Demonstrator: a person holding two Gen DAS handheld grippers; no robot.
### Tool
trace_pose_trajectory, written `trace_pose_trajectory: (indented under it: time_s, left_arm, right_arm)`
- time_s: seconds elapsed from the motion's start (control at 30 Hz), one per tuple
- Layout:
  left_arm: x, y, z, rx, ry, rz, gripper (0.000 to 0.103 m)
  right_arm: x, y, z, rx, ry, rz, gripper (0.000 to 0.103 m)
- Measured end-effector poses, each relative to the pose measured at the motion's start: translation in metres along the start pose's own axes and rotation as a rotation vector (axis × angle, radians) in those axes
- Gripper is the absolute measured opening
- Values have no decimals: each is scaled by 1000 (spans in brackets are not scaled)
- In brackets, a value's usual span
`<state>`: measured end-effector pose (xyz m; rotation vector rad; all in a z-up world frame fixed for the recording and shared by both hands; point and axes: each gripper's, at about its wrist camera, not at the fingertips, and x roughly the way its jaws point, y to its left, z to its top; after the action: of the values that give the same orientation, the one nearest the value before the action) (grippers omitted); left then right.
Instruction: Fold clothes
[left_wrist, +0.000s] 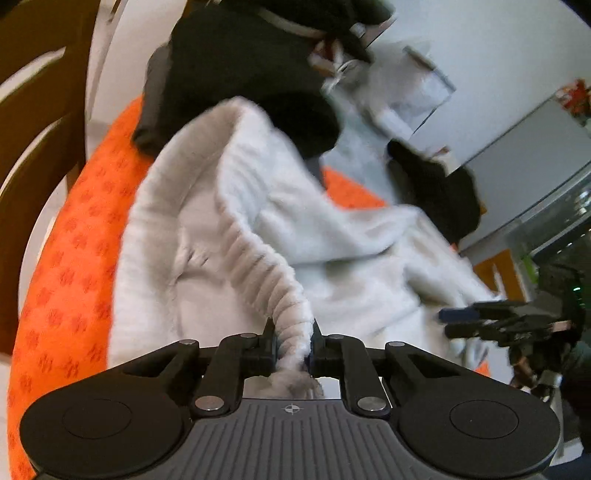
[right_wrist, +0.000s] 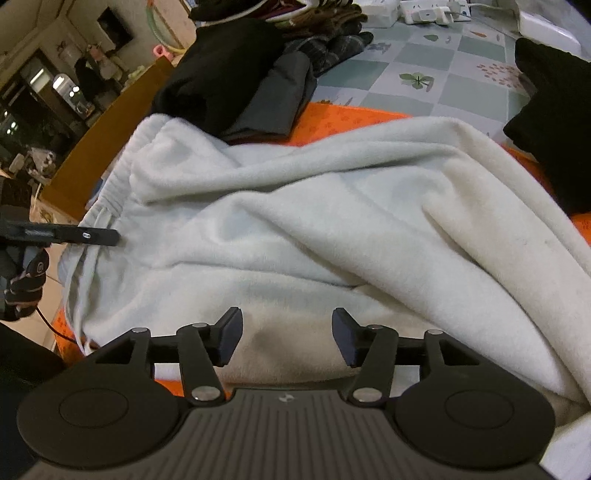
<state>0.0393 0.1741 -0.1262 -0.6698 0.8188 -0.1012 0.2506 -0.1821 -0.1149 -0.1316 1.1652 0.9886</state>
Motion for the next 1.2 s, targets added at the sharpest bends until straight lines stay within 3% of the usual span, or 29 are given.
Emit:
trace_pose_trajectory:
  time_s: [0.23,0.47,0.63,0.77,0.93,1.2]
  left_arm:
    - [-70,-21,24,-84,-245,-136,16]
    - [-111,-34,33,-157,-331,-216,15]
    - [-115,-38,30,-171,-335,-210,15]
    - [-113,-32,28,-191,-338,-191,15]
    - [-111,-23,23,-221,-340,-172,15]
    - [-104,-16,24,-246,-328,-158,15]
  right_arm:
    - [-7,-10,15,22,-24,104,76]
    - [14,-28,25,99,18,260,80]
    - [21,-54,26,154,15,203,78]
    - [3,-86,17,235,3,115,75]
    - [-40,-134,-23,458,-87,2,75]
    - [-96,-172,-115,971,-507,-17,67]
